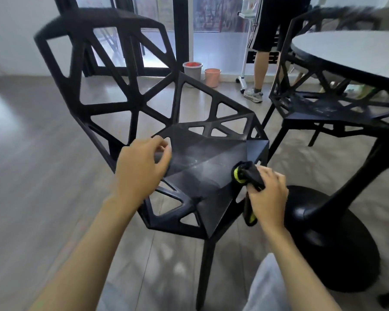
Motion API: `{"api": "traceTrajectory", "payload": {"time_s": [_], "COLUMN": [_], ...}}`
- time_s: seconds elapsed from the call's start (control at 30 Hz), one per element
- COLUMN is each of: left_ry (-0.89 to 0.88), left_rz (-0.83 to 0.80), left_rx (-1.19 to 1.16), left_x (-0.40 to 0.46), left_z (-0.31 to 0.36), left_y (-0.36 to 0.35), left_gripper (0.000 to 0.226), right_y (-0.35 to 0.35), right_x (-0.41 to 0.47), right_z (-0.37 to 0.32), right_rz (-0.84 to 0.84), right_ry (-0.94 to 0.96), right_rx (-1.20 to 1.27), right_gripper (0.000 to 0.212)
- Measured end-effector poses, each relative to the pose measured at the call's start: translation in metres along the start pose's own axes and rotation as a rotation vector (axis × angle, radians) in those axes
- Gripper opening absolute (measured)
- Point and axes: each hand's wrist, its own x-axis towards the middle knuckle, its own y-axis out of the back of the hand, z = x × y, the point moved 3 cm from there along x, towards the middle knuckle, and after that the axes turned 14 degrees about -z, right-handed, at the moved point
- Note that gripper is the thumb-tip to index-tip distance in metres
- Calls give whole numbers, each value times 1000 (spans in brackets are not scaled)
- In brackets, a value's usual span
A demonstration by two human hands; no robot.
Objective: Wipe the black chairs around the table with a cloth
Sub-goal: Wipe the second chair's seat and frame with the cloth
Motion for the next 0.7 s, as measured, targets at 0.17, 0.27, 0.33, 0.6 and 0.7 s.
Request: {"api": "traceTrajectory", "payload": {"time_s": [0.17,0.27,0.33,0.6,0.7], "left_ry": [67,63,70,113,111], "left_rz": [81,97,95,77,60], "left_rx": [70,60,60,63,90], "left_x": [-19,-17,-18,-11,-9], "left_z": [1,5,5,9,10], "left_y": [-16,-15,-15,-21,-25], "left_gripper": [21,20,20,24,25], "right_y": [-23,-32,-26,-13,-20], "right_x": [-45,-82,-66,46,6], "right_z": [-29,-42,-27,45,24], "right_rz": [76,44,20,57,110], "right_ry": [114,260,342,-117,-59], "right_rx": [-70,-33,2,225,163], "right_gripper": [48,37,34,27,35]}}
